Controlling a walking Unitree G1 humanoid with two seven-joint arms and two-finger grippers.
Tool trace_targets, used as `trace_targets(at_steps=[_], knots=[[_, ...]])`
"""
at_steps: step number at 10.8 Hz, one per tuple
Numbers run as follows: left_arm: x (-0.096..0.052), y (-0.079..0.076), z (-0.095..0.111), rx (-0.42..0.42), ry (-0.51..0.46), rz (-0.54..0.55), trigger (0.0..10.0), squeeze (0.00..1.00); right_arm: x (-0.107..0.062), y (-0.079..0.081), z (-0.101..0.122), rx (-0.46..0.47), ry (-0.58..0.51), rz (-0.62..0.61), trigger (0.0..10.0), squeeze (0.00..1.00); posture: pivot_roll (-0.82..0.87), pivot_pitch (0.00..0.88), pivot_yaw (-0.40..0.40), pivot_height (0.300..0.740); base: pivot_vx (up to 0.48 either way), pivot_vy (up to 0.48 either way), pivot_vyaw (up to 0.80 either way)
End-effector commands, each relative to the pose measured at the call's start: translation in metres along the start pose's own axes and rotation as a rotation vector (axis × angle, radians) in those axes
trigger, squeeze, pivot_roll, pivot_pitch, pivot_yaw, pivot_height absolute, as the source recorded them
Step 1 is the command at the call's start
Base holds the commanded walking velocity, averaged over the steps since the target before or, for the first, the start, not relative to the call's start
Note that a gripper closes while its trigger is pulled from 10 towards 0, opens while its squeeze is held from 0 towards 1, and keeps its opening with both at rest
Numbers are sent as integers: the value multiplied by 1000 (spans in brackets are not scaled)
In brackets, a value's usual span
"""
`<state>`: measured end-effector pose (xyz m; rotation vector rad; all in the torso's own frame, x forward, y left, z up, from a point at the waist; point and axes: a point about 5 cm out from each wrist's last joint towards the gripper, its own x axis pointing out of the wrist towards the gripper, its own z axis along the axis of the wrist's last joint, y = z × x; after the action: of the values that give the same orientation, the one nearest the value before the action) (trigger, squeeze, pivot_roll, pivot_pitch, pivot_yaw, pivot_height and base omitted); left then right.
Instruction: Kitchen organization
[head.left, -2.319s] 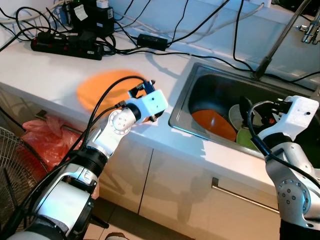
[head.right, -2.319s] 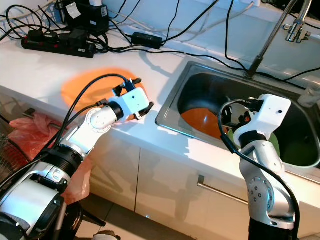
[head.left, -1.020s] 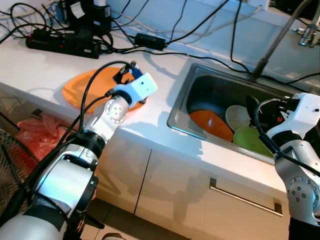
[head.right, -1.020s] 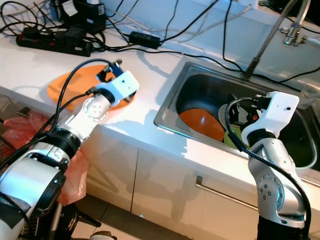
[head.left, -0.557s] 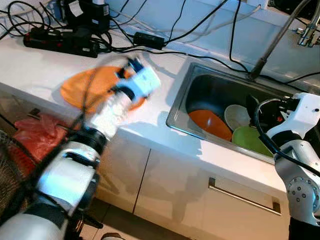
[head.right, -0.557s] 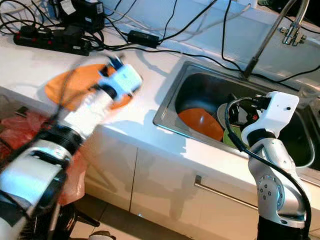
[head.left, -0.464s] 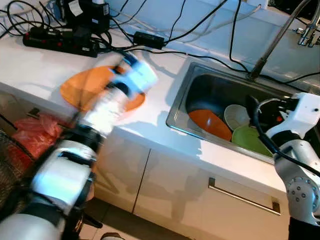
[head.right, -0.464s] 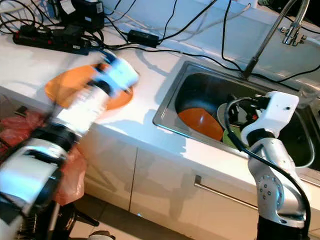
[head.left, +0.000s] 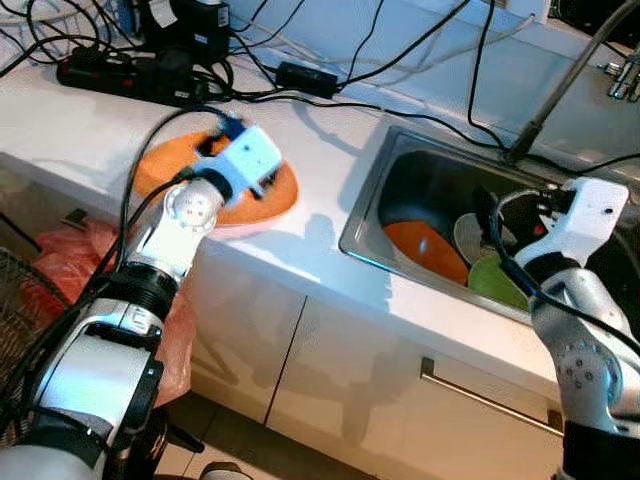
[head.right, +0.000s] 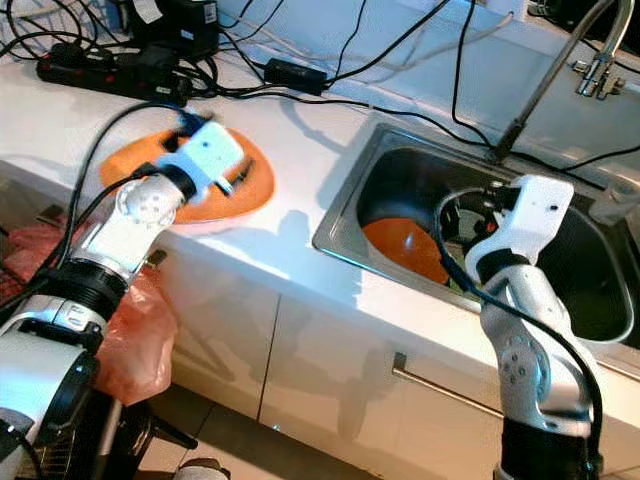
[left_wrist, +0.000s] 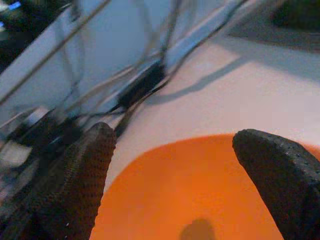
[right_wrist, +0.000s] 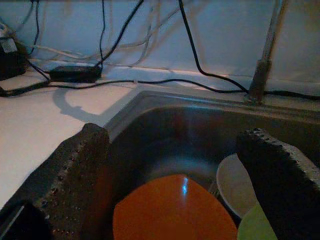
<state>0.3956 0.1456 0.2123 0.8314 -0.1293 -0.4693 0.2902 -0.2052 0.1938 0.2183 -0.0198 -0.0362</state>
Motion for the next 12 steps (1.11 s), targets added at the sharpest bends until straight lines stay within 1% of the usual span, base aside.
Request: trace_targets(at_steps=[1, 2, 3, 4, 5, 6, 7, 8, 10, 11, 12], knots=[[2, -12, 16, 22, -69, -132, 10000, 0, 1, -6, 1, -11, -5, -21, 10000, 0, 304, 0, -202, 740, 0, 0, 0], [1, -13, 19, 21, -90, -151, 10000, 0, 1, -7, 1, -11, -6, -23, 10000, 0, 304, 0, -202, 740, 0, 0, 0], [-2, -14, 28, 54, -138, -264, 10000, 0, 1, -8, 0, -11, -7, -27, 10000, 0, 304, 0, -198, 740, 0, 0, 0], [-6, -14, 29, 102, -150, -346, 10000, 0, 2, -8, 0, -12, -6, -28, 10000, 0, 308, 0, -199, 740, 0, 0, 0], [-9, -13, 29, 122, -141, -388, 10000, 0, 3, -8, 0, -13, -6, -28, 10000, 0, 308, 0, -199, 740, 0, 0, 0], [-11, -11, 25, 154, -116, -422, 10000, 0, 3, -8, 0, -13, -7, -27, 10000, 0, 309, 0, -199, 740, 0, 0, 0], [-13, -9, 18, 166, -67, -439, 10000, 0, 4, -8, 0, -13, -8, -27, 10000, 0, 311, 0, -198, 740, 0, 0, 0], [-15, -9, 9, 213, -18, -456, 10000, 0, 4, -8, 0, -13, -9, -28, 10000, 0, 314, 0, -196, 740, 0, 0, 0], [-18, -12, 1, 239, 31, -499, 10000, 0, 5, -7, -1, -13, -10, -26, 10000, 0, 315, 0, -198, 740, 0, 0, 0], [-18, -11, 0, 250, 45, -505, 10000, 0, 5, -7, 0, -13, -10, -25, 10000, 0, 316, 0, -199, 740, 0, 0, 0], [-18, -10, -7, 298, 100, -485, 10000, 0, 6, -6, 0, -13, -11, -23, 10000, 0, 317, 0, -200, 740, 0, 0, 0]])
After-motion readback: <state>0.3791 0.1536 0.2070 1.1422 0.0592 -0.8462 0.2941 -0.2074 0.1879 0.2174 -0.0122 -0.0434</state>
